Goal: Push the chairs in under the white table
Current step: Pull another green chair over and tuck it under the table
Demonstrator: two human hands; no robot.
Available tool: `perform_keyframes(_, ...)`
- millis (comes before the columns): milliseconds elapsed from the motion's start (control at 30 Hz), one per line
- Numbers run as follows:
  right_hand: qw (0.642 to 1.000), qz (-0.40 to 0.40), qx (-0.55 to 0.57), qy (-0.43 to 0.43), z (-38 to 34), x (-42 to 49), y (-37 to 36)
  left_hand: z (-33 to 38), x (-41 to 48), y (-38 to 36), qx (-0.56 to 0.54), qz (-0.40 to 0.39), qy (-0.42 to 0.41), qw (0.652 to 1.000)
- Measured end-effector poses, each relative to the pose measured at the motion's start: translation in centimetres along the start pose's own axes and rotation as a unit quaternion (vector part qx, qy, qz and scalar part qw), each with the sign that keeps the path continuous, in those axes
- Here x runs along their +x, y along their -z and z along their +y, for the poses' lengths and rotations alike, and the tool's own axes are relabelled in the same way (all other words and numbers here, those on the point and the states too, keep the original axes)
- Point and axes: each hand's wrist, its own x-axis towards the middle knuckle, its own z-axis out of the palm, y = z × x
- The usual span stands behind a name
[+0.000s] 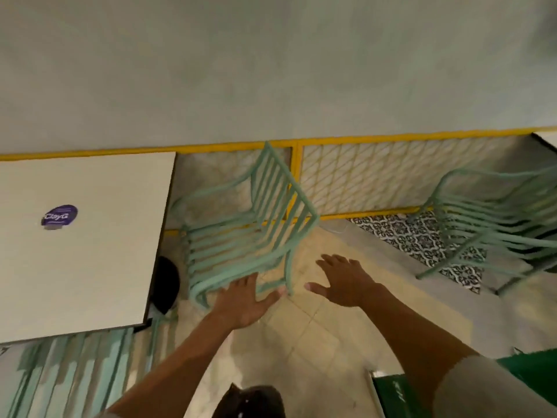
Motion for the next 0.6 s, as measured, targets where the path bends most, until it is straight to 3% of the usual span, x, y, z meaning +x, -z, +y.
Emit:
perform_keyframes(100, 0.998, 0.024, -0.033, 0.053, 3.0, 5.2, 2.4, 1.8, 3.3, 1.4, -0.036, 0.007, 0.056, 0.998)
perform_keyframes(333, 0.984, -0.009, -0.101, 0.144, 6.5, 20.7, 7.4, -0.3, 11.9, 2.5, -0.123, 0.011, 0.189, 0.974)
perform_keyframes(433, 0.975, -0.047, -0.127, 0.175, 6.8, 25.4, 9.1, -1.0, 14.6, 3.0, -0.136, -0.010, 0.215, 0.967)
perform_keyframes(600, 0.955, -0.059, -0.180, 0.230, 7.9, 35.4, 14.5, 0.4, 20.0, 5.5, -0.174, 0.038, 0.237, 0.955)
